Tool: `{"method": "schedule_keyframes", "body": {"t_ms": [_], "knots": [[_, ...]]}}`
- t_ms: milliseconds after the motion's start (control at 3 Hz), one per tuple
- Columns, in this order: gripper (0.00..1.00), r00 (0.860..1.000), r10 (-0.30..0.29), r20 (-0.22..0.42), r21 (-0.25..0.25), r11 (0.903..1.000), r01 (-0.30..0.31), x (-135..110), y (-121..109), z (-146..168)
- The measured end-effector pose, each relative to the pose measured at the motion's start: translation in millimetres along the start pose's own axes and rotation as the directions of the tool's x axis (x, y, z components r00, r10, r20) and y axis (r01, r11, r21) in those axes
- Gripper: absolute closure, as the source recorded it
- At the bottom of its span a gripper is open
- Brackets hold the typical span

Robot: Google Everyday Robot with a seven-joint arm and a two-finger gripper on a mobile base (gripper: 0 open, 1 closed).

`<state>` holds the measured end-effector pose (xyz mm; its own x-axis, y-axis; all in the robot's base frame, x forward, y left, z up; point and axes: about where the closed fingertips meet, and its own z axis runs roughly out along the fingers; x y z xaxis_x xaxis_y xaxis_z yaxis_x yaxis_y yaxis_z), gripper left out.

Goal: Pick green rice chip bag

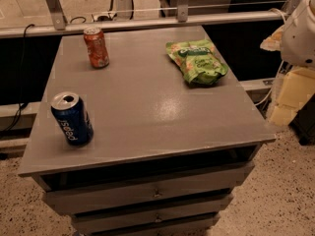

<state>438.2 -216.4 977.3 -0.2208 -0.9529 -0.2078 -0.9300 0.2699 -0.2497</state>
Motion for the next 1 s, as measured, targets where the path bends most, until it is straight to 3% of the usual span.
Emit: {"method": "schedule_keyframes", "body": {"t_ms": [333, 667, 1000], "knots": [[0.0, 1.0, 0.0, 0.0, 0.0, 1.0, 0.0, 0, 0, 0], [0.0, 0.996, -0.017, 0.083, 0.029, 0.9995, 0.014, -7, -23, 15], [0.0, 0.958, -0.051, 0.281, 0.08, 0.9963, 0.03, -34, -76, 55]]}}
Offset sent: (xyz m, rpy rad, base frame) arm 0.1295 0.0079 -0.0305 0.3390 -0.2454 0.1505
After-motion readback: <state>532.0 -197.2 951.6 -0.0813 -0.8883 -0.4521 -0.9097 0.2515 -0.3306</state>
